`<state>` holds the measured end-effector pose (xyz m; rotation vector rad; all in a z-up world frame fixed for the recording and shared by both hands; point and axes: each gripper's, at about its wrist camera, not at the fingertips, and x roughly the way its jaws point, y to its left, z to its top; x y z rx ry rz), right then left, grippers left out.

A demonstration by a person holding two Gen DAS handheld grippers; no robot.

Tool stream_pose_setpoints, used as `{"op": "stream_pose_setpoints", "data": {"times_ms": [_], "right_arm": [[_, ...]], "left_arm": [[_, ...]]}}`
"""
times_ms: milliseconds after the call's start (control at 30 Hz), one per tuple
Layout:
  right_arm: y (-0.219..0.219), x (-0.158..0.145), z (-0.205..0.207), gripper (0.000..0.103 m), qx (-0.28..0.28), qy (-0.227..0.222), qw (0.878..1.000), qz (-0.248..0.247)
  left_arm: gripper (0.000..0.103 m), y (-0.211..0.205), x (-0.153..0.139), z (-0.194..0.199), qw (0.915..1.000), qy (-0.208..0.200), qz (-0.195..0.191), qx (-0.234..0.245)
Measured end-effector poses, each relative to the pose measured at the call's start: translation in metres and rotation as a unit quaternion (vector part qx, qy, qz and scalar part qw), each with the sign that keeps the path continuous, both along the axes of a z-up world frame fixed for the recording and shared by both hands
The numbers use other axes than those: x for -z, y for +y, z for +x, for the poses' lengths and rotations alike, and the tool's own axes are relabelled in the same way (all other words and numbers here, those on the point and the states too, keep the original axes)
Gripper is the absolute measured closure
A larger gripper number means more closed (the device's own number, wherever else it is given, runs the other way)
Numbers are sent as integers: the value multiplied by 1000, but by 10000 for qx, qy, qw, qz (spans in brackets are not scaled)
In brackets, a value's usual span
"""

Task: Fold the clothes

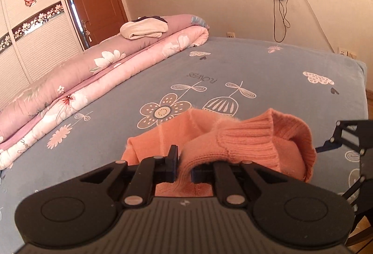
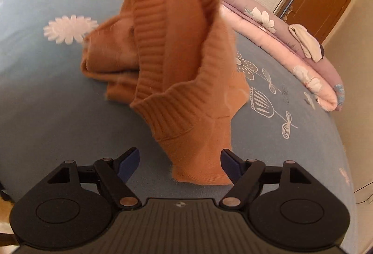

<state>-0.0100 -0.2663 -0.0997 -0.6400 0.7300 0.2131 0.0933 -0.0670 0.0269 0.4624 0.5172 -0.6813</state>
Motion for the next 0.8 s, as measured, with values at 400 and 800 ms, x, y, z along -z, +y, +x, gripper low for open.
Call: {"op": "stream_pose_setpoints", "data": {"times_ms": [400, 800], "right_arm": [[-31, -80, 23, 86, 657, -396, 9890, 1268], [-84, -236, 22, 101, 855, -2210, 9528, 1898]], "left_arm": [[95, 39, -15, 1, 9966, 17, -469, -684], [95, 56, -97, -36, 9856, -871, -1286, -668]]}}
